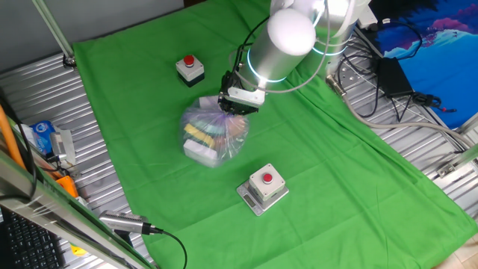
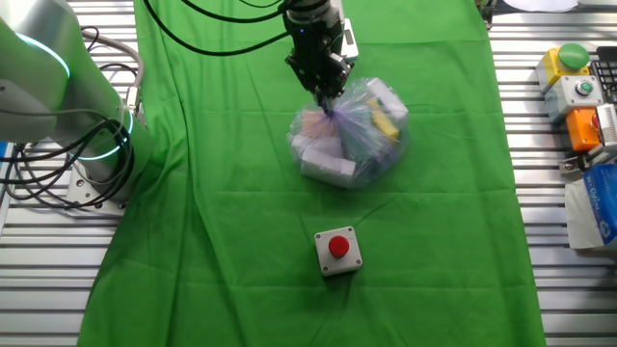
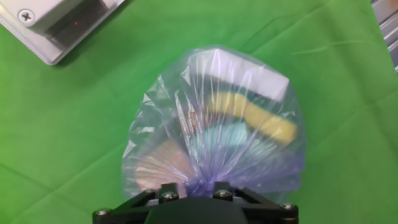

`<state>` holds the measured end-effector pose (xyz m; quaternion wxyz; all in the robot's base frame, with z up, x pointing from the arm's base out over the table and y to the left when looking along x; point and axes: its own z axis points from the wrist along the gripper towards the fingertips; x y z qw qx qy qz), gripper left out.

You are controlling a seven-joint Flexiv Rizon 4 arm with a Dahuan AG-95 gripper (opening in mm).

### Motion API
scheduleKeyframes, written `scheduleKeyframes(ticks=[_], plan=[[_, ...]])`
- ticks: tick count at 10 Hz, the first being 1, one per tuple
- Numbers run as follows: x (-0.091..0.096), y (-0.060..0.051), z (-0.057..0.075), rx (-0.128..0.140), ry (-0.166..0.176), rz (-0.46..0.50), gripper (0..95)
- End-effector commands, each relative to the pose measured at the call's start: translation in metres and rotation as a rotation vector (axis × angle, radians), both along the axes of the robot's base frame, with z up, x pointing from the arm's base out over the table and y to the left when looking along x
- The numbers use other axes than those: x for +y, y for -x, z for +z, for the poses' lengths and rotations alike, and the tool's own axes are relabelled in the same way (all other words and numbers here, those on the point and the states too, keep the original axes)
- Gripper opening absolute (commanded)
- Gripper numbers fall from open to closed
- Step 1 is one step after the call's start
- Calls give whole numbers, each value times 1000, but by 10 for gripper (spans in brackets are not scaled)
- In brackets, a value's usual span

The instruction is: Pick up a bag of things

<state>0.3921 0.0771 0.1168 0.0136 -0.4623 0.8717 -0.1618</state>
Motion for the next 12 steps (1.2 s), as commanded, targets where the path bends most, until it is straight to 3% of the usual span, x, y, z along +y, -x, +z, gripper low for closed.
scheduleKeyframes(ticks=[1, 4, 7, 9, 11, 12], plan=[[-1, -1, 0, -8, -4, 0, 0], [-2, -7, 2, -10, -36, 1, 0], [-4, -12, 11, 10, -104, -11, 0], [-8, -16, 34, 101, -222, -55, 0], [-10, -16, 60, 135, -263, -89, 0], [-9, -16, 79, 156, -283, -116, 0]])
